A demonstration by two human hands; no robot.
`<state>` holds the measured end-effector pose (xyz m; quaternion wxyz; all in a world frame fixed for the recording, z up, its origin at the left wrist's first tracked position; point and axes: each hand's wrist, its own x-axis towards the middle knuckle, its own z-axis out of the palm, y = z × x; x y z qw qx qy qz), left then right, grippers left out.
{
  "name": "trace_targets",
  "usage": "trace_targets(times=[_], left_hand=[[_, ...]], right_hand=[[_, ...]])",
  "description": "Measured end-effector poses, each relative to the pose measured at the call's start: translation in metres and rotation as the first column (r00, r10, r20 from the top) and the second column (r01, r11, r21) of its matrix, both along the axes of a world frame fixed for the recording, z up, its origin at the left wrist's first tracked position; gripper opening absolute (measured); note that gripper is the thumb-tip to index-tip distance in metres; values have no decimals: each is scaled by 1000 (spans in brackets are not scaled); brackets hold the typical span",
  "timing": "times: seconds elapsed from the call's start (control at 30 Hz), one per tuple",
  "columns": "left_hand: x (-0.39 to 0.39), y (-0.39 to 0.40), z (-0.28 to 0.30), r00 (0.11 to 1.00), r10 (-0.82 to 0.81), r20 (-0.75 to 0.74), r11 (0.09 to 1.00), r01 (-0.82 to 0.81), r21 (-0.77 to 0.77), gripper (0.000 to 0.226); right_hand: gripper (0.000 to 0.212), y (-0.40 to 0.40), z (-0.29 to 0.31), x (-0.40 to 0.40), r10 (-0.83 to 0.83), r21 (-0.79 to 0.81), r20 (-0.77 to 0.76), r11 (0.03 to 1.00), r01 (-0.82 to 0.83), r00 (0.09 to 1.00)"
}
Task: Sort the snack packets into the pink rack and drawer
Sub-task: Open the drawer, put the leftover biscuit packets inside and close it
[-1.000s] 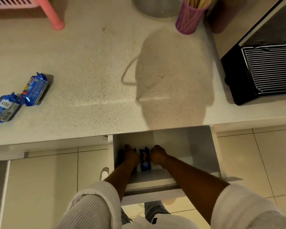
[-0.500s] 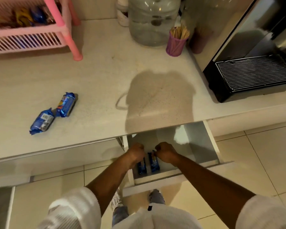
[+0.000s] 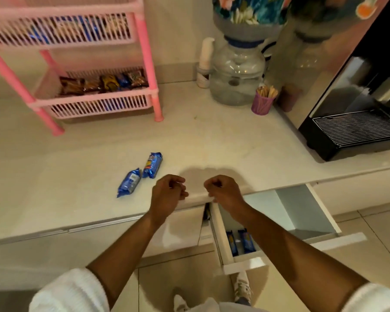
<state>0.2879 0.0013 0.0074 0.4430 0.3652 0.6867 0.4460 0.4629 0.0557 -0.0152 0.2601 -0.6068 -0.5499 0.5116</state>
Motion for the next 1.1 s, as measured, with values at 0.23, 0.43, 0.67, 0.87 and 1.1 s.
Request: trace_targets(times=[0.23, 0.43, 0.67, 0.87, 1.1], left_hand=[[-98, 8, -4, 809, 156, -567, 975, -34, 219, 18], [-157, 17, -37, 720, -55, -692, 977, -104, -185, 45], [-157, 13, -35, 786, -142, -602, 967, -20, -254, 34], [-143, 12, -30, 867, -162, -472, 952, 11, -306, 27], [-99, 12, -26, 980, -39, -196, 963, -16, -270, 34]], right_hand=[[39, 16, -1, -113, 156, 64, 19, 986, -157, 988], [58, 43, -17, -168, 317, 135, 204, 928, -347, 926], [32, 51, -23, -180, 287, 132, 328, 929, -344, 900], [29, 43, -19, -169, 200, 186, 344, 943, -276, 917], [68, 37, -13, -134, 47, -150, -2, 988, -47, 999]])
